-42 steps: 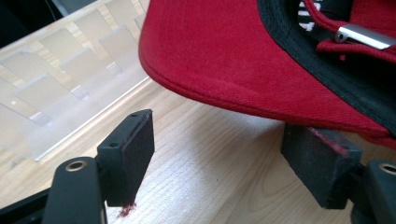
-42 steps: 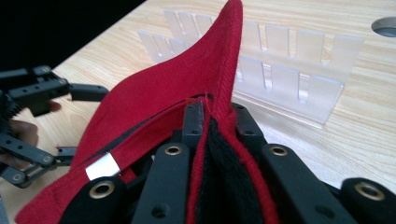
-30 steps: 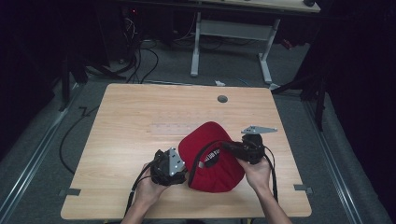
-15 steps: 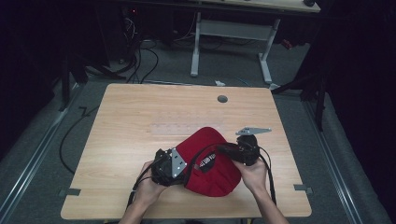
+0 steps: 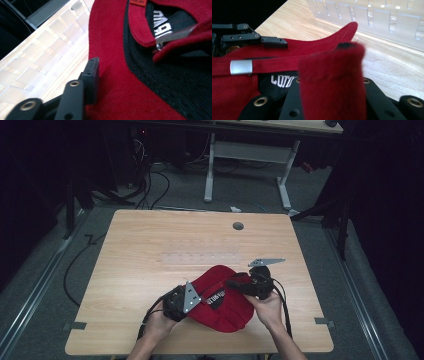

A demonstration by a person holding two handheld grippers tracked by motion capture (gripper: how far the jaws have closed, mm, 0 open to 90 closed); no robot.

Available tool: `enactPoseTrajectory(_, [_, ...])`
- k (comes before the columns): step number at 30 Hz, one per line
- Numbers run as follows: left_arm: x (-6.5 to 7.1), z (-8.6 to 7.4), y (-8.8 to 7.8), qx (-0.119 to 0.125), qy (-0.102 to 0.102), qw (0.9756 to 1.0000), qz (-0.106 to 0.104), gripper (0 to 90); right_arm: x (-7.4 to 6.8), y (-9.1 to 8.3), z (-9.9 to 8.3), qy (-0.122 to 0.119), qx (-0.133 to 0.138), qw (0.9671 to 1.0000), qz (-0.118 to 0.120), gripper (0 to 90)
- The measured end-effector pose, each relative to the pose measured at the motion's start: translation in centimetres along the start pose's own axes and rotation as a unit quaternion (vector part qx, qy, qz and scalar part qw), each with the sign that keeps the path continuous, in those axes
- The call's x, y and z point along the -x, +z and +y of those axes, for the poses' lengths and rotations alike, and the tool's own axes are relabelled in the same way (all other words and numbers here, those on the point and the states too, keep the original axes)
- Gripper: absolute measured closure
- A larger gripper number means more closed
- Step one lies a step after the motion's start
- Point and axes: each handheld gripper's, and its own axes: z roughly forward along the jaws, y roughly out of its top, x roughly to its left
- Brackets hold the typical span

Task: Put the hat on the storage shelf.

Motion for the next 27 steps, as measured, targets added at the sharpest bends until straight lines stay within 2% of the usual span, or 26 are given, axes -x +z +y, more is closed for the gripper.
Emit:
enactPoseTrajectory(3, [0.2, 0.2, -0.2, -0.005, -0.008, 0.9999, -0.014, 63.9, 0.2, 0.0, -0.2, 0.002, 0.006, 0.9999, 0.011, 71.7])
enactPoseTrajectory(5, [0.4, 0.4, -0.4, -0.011, -0.005, 0.9996, -0.024, 69.1, 0.3, -0.2, -0.3, 0.003, 0.013, 0.9999, 0.01, 70.1])
enactPoseTrajectory(8, [0.6, 0.7, -0.3, -0.017, -0.007, 0.9992, -0.034, 73.0, 0.5, -0.9, -0.2, 0.009, 0.035, 0.9992, 0.019, 62.6])
enactPoseTrajectory(12, [0.8, 0.7, -0.1, -0.024, 0.001, 0.999, -0.037, 76.4, 1.0, -1.6, -0.2, 0.023, 0.055, 0.9979, 0.023, 56.0])
enactPoseTrajectory(16, [0.6, 0.3, -0.2, -0.04, 0.012, 0.9988, -0.024, 79.7, 1.5, -2.7, 0.0, 0.031, 0.081, 0.9961, 0.013, 49.9])
enactPoseTrajectory(19, [-0.6, 0.2, -0.9, -0.042, -0.012, 0.999, -0.007, 84.0, 1.8, -4.1, 0.3, 0.03, 0.118, 0.9925, 0.007, 46.9])
enactPoseTrajectory(22, [-1.6, 0.4, -1.6, -0.04, -0.035, 0.9986, 0.002, 84.6, 2.1, -5.1, 0.6, 0.032, 0.145, 0.9889, 0.004, 45.4])
enactPoseTrajectory(27, [-2.3, 0.9, -2.4, -0.037, -0.049, 0.9981, 0.007, 84.8, 2.4, -5.7, 0.1, 0.031, 0.163, 0.986, -0.01, 45.4])
